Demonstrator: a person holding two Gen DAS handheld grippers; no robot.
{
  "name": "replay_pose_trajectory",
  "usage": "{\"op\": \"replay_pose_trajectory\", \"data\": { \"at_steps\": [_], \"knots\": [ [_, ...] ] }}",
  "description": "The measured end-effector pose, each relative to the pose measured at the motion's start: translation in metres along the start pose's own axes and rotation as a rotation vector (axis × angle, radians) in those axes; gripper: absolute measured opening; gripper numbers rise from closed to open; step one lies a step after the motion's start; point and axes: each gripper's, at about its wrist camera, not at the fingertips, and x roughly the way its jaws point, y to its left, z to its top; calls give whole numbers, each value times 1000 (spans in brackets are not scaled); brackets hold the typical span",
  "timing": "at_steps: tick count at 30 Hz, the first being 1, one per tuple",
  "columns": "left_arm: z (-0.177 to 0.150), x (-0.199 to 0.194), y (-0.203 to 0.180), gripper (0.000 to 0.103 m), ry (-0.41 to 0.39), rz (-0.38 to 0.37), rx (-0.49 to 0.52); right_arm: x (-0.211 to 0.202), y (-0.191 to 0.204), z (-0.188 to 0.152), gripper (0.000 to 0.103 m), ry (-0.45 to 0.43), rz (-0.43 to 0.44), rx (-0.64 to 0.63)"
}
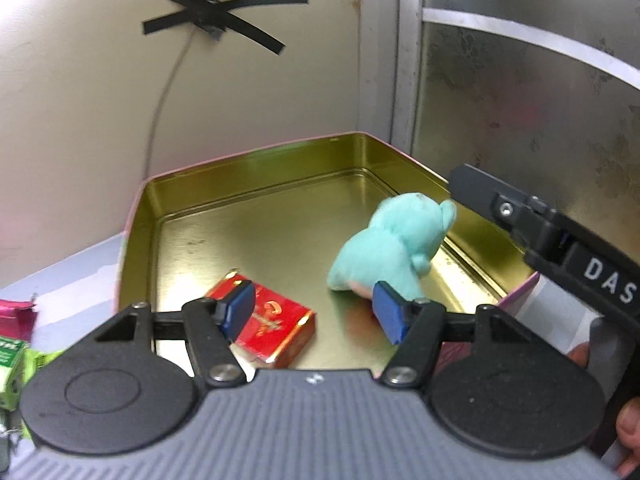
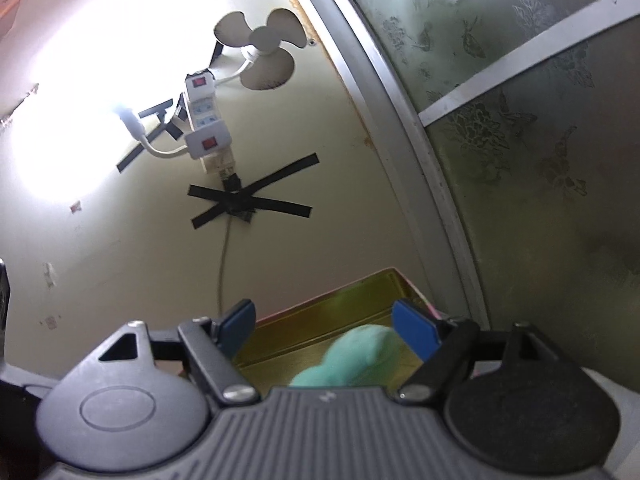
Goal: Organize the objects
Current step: 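Grasp the mint-green pouch with the left tool and place it in the tin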
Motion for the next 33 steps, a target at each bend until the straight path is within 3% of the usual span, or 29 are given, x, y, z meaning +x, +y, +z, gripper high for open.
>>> {"op": "replay_pose_trajectory", "data": {
  "at_steps": [8, 17, 29, 33],
  "knots": [
    [-19, -39, 38, 68, 1, 81, -44, -14, 48, -10, 79, 29, 72, -18],
    [-62, -88, 117, 68, 4, 172, -148, -14, 132, -34, 79, 122, 213, -132],
    [-158, -162, 271, 68, 65, 406, -330, 13, 258, -119, 79, 462, 478, -345],
    [-171, -185, 320, 76, 34, 488, -429, 29, 291, -144, 78, 556, 523, -396]
  ]
}}
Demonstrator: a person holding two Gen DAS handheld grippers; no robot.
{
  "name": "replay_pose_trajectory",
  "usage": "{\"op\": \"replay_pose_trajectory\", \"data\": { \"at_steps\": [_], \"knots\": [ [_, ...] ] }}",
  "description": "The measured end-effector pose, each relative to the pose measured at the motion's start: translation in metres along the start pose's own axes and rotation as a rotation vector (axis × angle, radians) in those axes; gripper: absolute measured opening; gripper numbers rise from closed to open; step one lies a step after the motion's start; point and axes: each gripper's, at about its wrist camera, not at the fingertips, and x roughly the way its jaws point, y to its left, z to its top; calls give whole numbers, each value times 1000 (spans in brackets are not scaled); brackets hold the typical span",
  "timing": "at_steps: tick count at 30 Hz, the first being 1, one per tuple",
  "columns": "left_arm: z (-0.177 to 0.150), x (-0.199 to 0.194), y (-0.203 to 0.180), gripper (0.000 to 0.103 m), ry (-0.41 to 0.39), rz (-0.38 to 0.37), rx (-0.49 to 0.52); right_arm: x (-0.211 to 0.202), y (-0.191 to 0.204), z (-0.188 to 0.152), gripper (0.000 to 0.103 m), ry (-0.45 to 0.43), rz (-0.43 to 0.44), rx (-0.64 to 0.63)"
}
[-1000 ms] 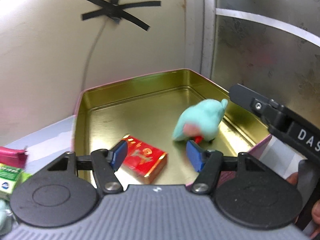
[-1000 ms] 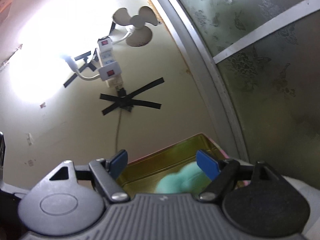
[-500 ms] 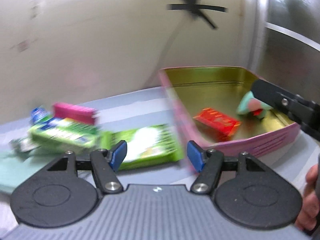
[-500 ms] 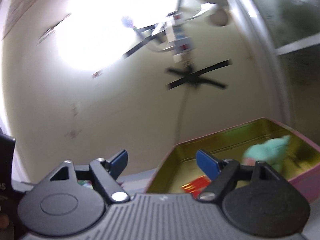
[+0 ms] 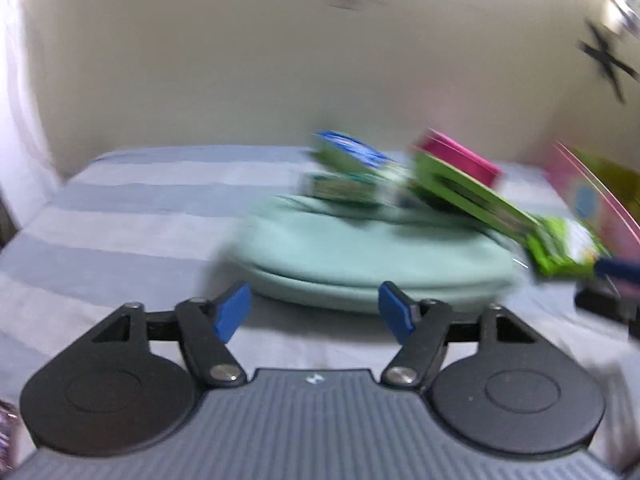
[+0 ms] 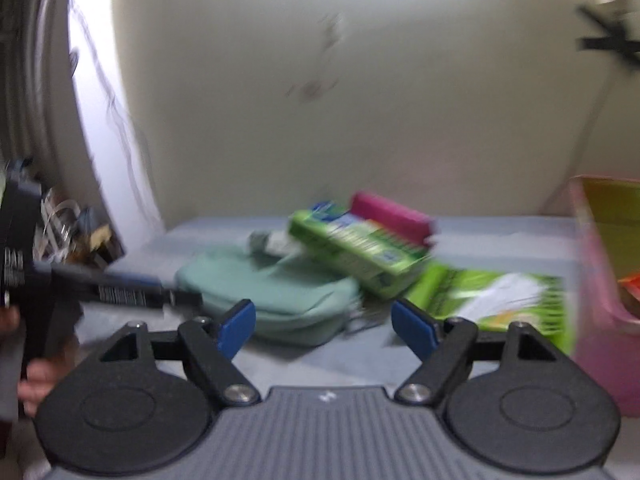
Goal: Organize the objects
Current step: 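Grasp the mint-green pouch with the left tool and place it in the tin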
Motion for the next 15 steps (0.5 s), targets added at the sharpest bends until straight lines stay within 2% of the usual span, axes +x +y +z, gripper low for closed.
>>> {"op": "replay_pose_trajectory", "data": {
  "at_steps": [3, 5, 10, 12, 13, 14, 15],
  "knots": [
    [10, 7, 30, 78, -25, 11, -71, 22, 3, 4, 79, 49, -10, 28],
    [18, 16, 45, 93, -35, -1, -121, 36, -3, 9, 80, 81, -4, 83],
    [26, 55, 67, 91, -6, -64, -229, 69, -27, 14, 82, 147, 28, 228],
    [23, 71, 64, 79, 35, -112, -254, 81, -33, 14, 84, 162, 66, 289],
    [19, 76, 63, 59, 59, -144, -257, 84, -34, 14, 82, 165, 78, 298],
    [15, 79, 59, 56, 54, -167, -255, 85, -31, 15, 80, 163, 72, 293],
    [12, 76, 53, 46, 40, -169, -240, 85, -27, 15, 78, 165, 57, 281]
  ]
}}
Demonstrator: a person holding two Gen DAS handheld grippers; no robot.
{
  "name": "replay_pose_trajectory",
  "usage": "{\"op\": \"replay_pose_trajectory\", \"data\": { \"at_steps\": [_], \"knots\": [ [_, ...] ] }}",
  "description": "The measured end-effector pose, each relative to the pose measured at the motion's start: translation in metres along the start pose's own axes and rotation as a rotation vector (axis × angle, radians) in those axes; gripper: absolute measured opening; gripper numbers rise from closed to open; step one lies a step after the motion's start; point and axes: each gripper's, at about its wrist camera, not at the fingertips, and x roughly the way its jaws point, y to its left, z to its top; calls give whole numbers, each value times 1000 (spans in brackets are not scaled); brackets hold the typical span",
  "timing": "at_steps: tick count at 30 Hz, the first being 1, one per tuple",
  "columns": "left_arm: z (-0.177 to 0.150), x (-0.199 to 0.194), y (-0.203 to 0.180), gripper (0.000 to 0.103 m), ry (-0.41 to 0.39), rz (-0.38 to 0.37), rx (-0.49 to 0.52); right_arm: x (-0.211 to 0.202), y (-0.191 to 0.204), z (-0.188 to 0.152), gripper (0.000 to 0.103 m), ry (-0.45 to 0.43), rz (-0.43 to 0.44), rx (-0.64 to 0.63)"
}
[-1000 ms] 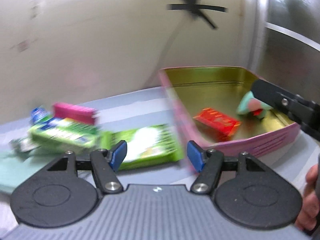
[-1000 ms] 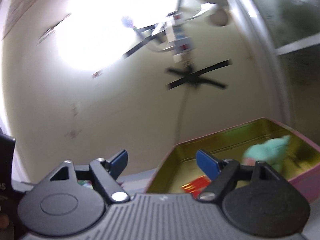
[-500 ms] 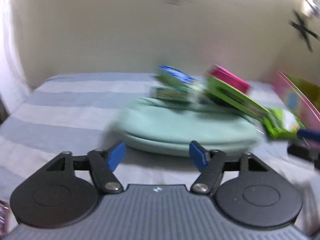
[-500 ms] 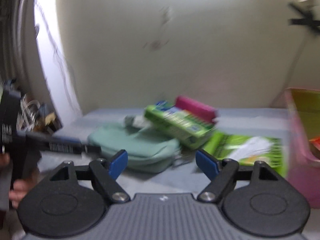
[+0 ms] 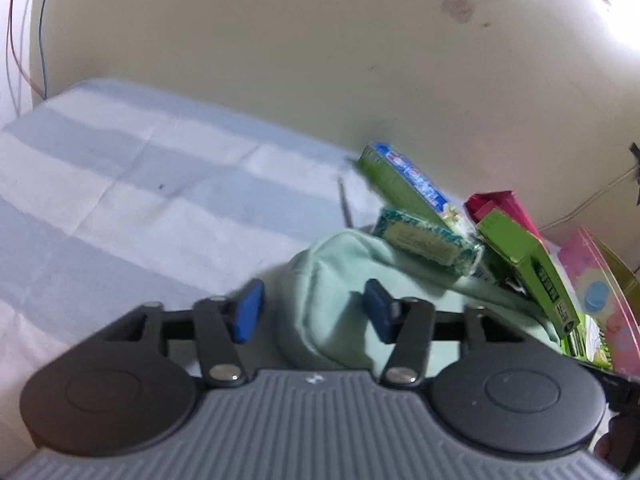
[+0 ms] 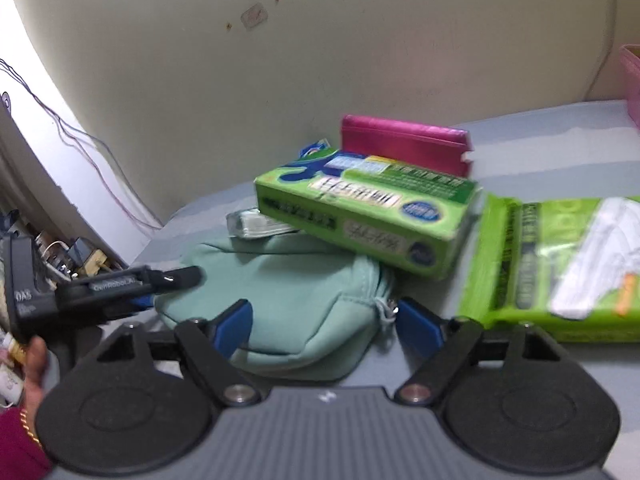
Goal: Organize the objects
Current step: 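Grasp the mint-green pouch with the left tool and place it in the tin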
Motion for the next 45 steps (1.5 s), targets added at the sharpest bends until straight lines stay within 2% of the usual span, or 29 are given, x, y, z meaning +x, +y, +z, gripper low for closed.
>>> {"op": "replay_pose_trajectory", "data": {
  "at_steps": [2, 5, 11, 14, 19, 23, 28, 35, 38, 41, 45],
  "knots": [
    [-5, -6, -11, 45, -12, 45, 40, -4, 7, -7, 63, 2, -26, -42],
    [-16, -23, -16, 45, 2, 70, 31, -22, 7, -19, 57, 15, -9, -59],
    [-52, -67, -17, 45, -16, 60, 36, -66, 1, -50, 50, 4, 11, -84],
    [-62, -87, -31, 45, -31, 41, 61, -92, -1, -56, 46, -41, -7, -105],
    [-48, -101, -82, 45, -91, -21, 153, -134, -9, -50, 46, -185, -51, -92],
    [-40, -92, -135, 45, -111, -81, 234, -173, -36, -50, 46, -276, -119, -53],
    [-36, -68, -205, 45, -71, -164, 295, -223, -81, -41, 44, -387, -209, 0],
    [-28, -35, -312, 45, -68, -256, 386, -271, -147, -25, 44, -482, -360, 50],
    [-34, -21, -352, 45, -56, -280, 440, -288, -180, -23, 44, -476, -410, 106],
    [-43, 4, -380, 45, 2, -275, 473, -294, -209, -15, 44, -427, -444, 148],
    [-45, 42, -404, 46, 97, -238, 473, -285, -230, 11, 44, -334, -507, 75]
  ]
}}
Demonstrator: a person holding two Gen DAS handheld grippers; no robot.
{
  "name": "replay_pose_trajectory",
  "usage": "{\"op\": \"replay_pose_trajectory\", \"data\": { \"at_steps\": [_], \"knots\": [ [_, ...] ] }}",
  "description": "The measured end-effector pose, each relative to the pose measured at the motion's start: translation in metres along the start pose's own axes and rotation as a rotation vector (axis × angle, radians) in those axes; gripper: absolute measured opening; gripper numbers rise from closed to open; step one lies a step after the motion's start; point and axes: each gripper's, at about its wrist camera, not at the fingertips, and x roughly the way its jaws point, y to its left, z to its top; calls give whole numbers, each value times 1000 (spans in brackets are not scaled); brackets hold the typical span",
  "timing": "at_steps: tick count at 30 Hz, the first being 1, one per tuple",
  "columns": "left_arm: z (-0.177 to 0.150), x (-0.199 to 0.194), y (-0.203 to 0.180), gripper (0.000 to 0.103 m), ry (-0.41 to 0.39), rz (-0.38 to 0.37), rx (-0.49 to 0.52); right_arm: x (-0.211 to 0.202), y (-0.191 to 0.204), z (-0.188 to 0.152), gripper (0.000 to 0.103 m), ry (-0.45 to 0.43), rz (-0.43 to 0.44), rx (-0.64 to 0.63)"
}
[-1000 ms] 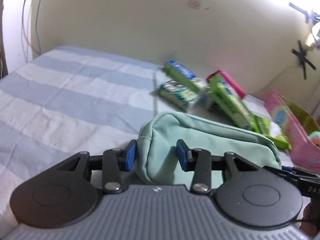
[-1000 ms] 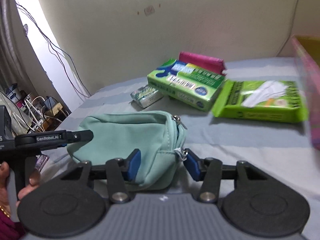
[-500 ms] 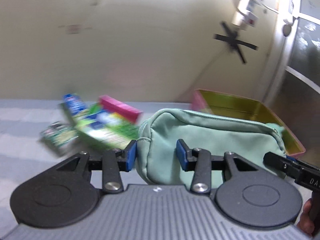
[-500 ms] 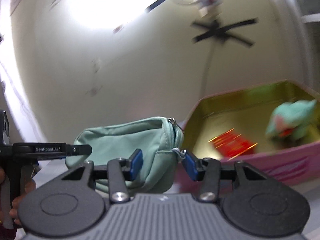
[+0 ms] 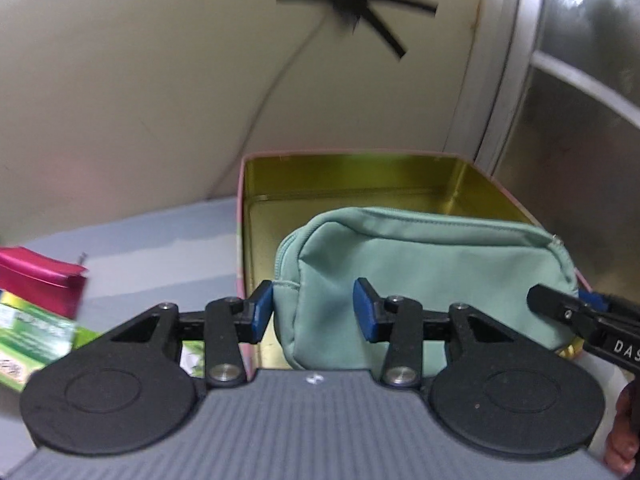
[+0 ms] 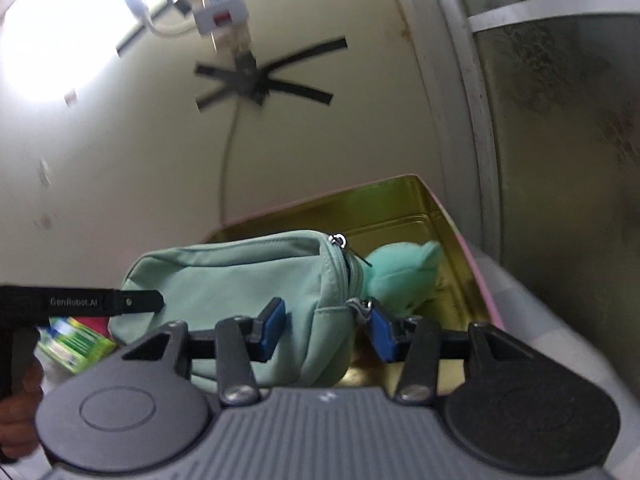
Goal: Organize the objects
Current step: 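Grasp the mint-green pouch with the left tool and place it in the tin, then move the right tool to the green medicine box and grasp it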
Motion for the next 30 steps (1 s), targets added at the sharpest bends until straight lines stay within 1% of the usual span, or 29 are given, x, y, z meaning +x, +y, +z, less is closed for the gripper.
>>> {"op": "replay_pose_trajectory", "data": {
  "at_steps": [2, 4, 5, 7, 8, 10, 14, 18, 19, 20, 24, 30],
  "knots": [
    [7, 14, -1, 47, 29, 9, -15, 13, 3, 15, 45, 12, -30, -61],
    [14, 23, -6, 50, 28, 35, -2, 27, 6, 33, 48, 16, -60, -107],
    [17, 26, -10, 51, 13, 43, 16, 30, 5, 40, 53, 6, -75, -115],
    [20, 25, -17, 54, -34, 98, 66, 31, 8, 51, 61, -36, -88, -121],
    [19, 23, -20, 55, -53, 116, 82, 29, 10, 53, 61, -53, -89, -117],
    [14, 16, -23, 56, -71, 116, 112, 18, 10, 53, 61, -94, -71, -94],
    [-4, -4, -30, 58, -97, 120, 166, -2, 14, 32, 61, -148, -33, -75],
    [-19, -25, -29, 58, -80, 93, 164, -17, 20, 11, 61, -171, 17, -36],
    [-21, -27, -31, 58, -75, 105, 154, -19, 22, 6, 61, -178, 23, -29],
    [-24, -32, -31, 59, -71, 101, 153, -22, 25, 0, 61, -184, 30, -22],
    [-32, -47, -30, 59, -61, 87, 143, -34, 38, -15, 62, -194, 42, -20],
    [-51, -72, -17, 60, -65, 82, 131, -52, 59, -32, 63, -216, 50, -12]
  ]
}}
